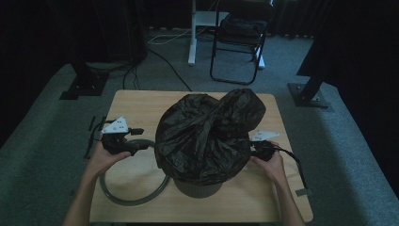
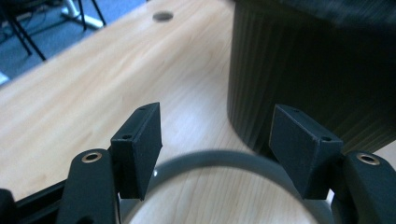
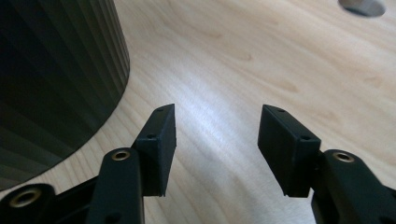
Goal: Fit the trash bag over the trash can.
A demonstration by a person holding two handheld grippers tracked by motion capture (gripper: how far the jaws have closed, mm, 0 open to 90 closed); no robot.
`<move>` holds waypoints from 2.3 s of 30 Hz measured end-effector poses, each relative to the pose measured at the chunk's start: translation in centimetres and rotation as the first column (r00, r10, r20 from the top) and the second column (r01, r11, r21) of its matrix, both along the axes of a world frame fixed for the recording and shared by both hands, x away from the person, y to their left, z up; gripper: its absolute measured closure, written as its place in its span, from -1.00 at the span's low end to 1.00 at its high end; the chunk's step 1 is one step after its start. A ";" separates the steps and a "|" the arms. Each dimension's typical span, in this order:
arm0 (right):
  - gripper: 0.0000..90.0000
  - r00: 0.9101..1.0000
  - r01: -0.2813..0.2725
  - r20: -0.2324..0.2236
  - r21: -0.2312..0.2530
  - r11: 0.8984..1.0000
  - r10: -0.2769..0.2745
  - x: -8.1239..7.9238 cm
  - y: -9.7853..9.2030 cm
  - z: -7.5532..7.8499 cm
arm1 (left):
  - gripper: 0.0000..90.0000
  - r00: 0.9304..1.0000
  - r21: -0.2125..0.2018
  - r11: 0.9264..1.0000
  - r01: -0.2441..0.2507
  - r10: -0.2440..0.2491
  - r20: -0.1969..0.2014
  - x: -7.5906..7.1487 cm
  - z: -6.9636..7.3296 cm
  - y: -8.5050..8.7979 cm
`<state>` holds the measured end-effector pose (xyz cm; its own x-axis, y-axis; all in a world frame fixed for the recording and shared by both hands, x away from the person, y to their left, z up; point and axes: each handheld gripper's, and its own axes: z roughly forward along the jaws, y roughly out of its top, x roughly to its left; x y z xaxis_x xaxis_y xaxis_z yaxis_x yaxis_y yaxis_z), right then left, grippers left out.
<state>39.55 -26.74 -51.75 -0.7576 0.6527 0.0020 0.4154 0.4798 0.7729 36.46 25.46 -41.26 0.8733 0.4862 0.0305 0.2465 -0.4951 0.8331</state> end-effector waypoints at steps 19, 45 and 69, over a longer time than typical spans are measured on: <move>-0.02 0.999 -0.006 -0.054 -0.014 1.000 0.005 -0.3 1.0 -2.8 | -0.21 0.988 -0.038 0.993 0.115 -0.111 0.110 -1.1 9.8 -1.6; -0.09 0.998 -0.010 -0.064 0.020 1.000 0.011 -0.1 0.7 -3.0 | -0.18 0.931 0.023 0.943 0.332 -0.332 0.152 -1.1 17.4 -9.4; -0.09 0.998 -0.006 -0.068 0.024 1.000 0.008 -0.1 0.6 -3.0 | -0.07 0.884 0.044 0.892 0.450 -0.452 0.117 0.3 20.5 -16.8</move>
<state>39.41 -26.09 -54.72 -0.7596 0.6468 0.0689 0.4640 0.4647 0.7542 36.77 8.64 -20.80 0.9873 0.0392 0.1540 -0.1085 -0.5419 0.8334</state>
